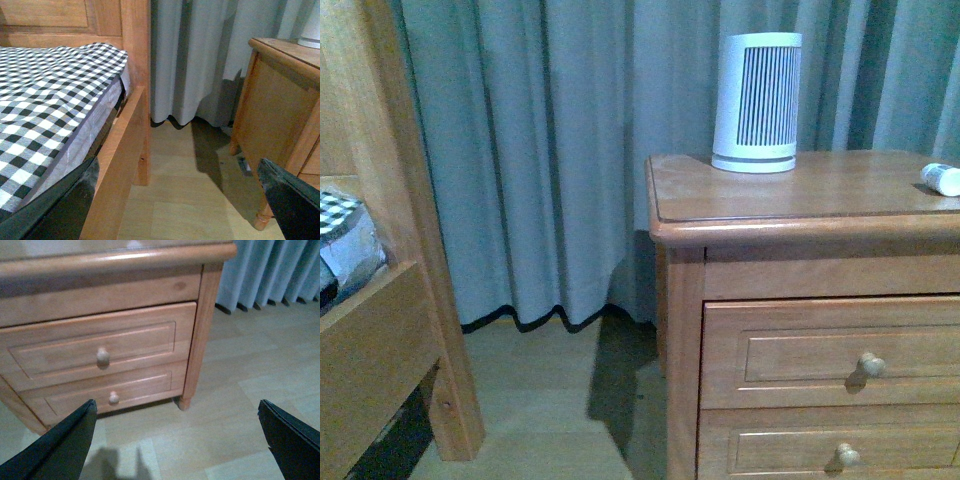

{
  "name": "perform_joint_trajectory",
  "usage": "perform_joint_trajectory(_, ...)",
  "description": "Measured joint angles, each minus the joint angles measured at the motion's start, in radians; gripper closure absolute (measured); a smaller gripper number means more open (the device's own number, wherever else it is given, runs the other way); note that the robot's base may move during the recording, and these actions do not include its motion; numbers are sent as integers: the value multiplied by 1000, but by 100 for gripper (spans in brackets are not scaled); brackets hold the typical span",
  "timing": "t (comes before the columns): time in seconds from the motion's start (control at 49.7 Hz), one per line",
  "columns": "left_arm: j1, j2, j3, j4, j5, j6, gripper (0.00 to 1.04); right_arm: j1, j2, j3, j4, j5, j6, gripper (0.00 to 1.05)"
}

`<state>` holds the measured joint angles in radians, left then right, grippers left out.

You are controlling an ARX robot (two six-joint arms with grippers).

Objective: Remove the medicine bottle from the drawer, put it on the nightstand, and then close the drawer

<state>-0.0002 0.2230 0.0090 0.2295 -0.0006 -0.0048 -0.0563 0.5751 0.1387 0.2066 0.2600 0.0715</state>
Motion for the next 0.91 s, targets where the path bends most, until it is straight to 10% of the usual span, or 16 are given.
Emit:
perform_joint_trajectory(0.302,0,0,0,0,0,0,7,8,-240,-55,-87,-31,36,8)
perform_joint_trajectory(0.342,0,0,0,0,0,0,7,-30,-260,-105,29,-208,-5,18)
perform_joint_trajectory(0.443,0,0,0,0,0,0,7,42,-305,-125,59,-267,-42,37)
perform_joint_trajectory(0.906,0,0,0,0,0,0,7,53,-536,-125,-192,-261,-68,102)
